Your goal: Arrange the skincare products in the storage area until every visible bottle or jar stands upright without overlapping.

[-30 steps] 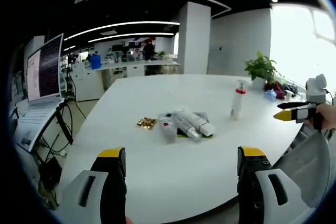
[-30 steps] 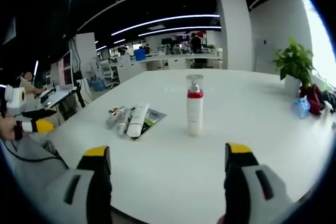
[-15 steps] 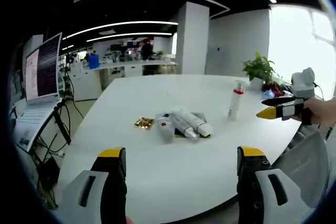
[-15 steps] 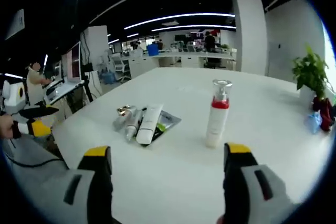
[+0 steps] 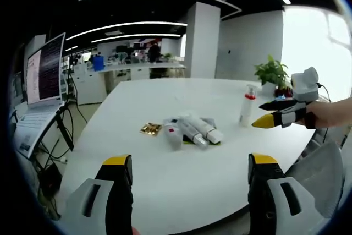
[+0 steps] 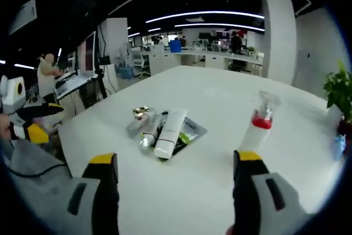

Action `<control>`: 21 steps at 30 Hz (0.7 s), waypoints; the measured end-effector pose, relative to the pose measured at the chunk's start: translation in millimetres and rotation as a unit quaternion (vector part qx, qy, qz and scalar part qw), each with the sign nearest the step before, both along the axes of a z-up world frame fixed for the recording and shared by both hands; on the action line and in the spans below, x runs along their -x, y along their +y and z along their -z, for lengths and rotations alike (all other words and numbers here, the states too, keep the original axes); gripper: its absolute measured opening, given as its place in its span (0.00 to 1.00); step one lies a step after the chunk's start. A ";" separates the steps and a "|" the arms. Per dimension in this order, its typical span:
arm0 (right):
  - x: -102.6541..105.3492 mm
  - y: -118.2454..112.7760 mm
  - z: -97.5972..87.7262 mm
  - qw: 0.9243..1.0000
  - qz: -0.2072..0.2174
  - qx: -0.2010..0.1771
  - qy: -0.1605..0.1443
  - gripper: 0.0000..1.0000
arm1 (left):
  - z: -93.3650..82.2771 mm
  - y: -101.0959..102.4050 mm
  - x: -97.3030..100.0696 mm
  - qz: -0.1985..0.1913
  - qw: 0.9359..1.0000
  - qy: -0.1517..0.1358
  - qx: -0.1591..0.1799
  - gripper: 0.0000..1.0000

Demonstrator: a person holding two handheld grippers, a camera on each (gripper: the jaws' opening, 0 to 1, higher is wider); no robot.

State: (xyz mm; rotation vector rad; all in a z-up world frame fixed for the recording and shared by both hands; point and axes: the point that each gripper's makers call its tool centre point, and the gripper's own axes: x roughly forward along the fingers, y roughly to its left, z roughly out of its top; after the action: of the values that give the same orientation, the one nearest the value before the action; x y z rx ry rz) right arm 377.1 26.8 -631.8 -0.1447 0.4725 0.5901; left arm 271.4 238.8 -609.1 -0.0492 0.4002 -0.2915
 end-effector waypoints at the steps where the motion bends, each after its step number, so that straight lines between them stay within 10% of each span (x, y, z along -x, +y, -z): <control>1: -1.7 2.3 0.5 1.000 -0.003 0.001 0.000 0.86 | 0.3 -0.3 0.1 0.000 1.000 0.001 0.000 0.85; 21: -45.7 42.0 27.2 0.995 -0.058 0.055 0.051 0.76 | 3.0 -8.8 2.1 0.024 1.000 0.013 -0.005 0.84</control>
State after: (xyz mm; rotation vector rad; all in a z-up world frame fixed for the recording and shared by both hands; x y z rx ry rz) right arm 422.8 68.7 -659.0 -0.2494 0.5989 0.6883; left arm 269.2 230.0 -612.1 -0.0344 0.4290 -0.3357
